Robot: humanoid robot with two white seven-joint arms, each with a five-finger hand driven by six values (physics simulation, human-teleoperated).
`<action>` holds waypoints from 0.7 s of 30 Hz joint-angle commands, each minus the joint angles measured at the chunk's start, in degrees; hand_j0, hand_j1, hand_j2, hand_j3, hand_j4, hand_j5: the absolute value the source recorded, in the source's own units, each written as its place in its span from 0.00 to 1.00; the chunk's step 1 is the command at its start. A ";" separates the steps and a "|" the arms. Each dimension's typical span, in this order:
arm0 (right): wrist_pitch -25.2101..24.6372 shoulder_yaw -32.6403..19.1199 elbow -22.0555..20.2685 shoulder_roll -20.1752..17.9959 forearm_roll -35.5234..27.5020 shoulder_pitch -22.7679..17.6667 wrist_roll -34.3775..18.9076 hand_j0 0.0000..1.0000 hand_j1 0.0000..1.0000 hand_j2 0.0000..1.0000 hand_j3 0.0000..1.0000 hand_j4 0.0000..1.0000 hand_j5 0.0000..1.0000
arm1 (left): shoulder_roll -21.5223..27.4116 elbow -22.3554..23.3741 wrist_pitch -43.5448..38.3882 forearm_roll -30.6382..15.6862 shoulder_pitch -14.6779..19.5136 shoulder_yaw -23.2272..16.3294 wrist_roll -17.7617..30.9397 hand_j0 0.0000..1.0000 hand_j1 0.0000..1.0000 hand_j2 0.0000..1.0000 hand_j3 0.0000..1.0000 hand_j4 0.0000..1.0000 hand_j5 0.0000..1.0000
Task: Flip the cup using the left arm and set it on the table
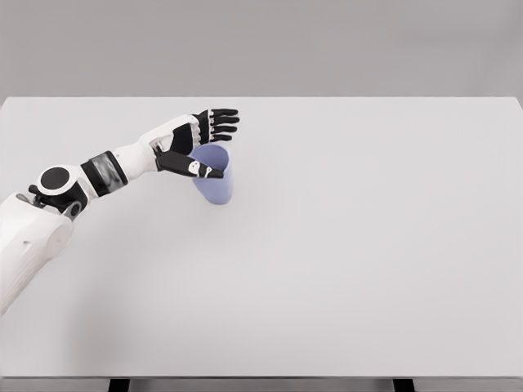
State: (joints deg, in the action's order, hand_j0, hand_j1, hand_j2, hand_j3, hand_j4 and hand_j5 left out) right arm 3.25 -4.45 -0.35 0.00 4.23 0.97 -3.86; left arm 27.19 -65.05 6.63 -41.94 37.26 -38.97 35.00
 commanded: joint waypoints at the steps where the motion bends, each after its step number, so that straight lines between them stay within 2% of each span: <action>1: 0.00 0.06 0.00 0.00 -0.01 0.00 -0.01 1.00 1.00 1.00 1.00 1.00 1.00 | 0.23 -0.16 0.05 -0.34 0.00 0.12 0.00 0.99 0.99 0.99 0.99 0.99 0.99; 6: 0.00 0.06 0.00 0.00 -0.01 0.00 -0.01 1.00 1.00 1.00 1.00 1.00 1.00 | 0.23 -0.86 -0.21 -0.51 0.53 0.12 0.00 1.00 1.00 1.00 1.00 1.00 1.00; 10: 0.00 -0.03 0.00 0.00 -0.01 0.00 -0.01 1.00 1.00 1.00 1.00 1.00 1.00 | 1.20 -2.18 0.49 -0.51 4.13 0.12 0.00 1.00 1.00 1.00 1.00 1.00 1.00; 12: 0.00 0.06 0.00 0.00 -0.01 0.00 -0.01 1.00 1.00 1.00 1.00 1.00 1.00 | 4.88 -2.44 2.42 -0.16 5.18 0.12 0.00 1.00 1.00 1.00 1.00 1.00 1.00; 14: 0.00 0.06 0.00 0.00 -0.01 0.00 -0.01 1.00 1.00 1.00 1.00 1.00 1.00 | 12.16 -2.45 3.74 3.95 7.03 0.12 0.00 1.00 1.00 1.00 1.00 1.00 1.00; 16: 0.00 -0.03 0.00 0.00 -0.01 0.00 -0.01 1.00 1.00 1.00 1.00 1.00 1.00 | 18.85 -2.09 4.18 13.98 8.79 0.12 0.00 1.00 1.00 1.00 1.00 1.00 1.00; 17: 0.00 0.06 0.00 0.00 -0.01 0.00 -0.01 1.00 1.00 1.00 1.00 1.00 1.00 | 21.31 -2.53 5.14 16.18 8.97 0.03 0.00 1.00 1.00 1.00 1.00 1.00 1.00; 18: 0.00 -0.03 0.00 0.00 -0.01 0.00 -0.01 1.00 1.00 1.00 1.00 1.00 1.00 | 25.89 -2.10 12.60 22.32 9.05 -0.14 0.00 1.00 1.00 1.00 1.00 1.00 1.00; 19: 0.00 0.06 0.00 0.00 -0.01 0.00 -0.01 1.00 1.00 1.00 1.00 1.00 1.00 | 27.30 -1.74 19.63 29.88 8.97 -0.23 0.00 1.00 1.00 1.00 1.00 1.00 1.00; 21: 0.00 0.06 0.00 0.00 -0.01 0.00 -0.01 1.00 1.00 1.00 1.00 1.00 1.00 | 26.86 -1.83 24.92 37.98 8.26 -0.58 0.00 1.00 1.00 1.00 1.00 1.00 1.00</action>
State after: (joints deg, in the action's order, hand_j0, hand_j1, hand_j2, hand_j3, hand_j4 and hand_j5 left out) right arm 3.25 -4.44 -0.35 0.00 4.23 0.97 -3.86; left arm 51.21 -66.95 24.49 -13.37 45.44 -39.37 35.01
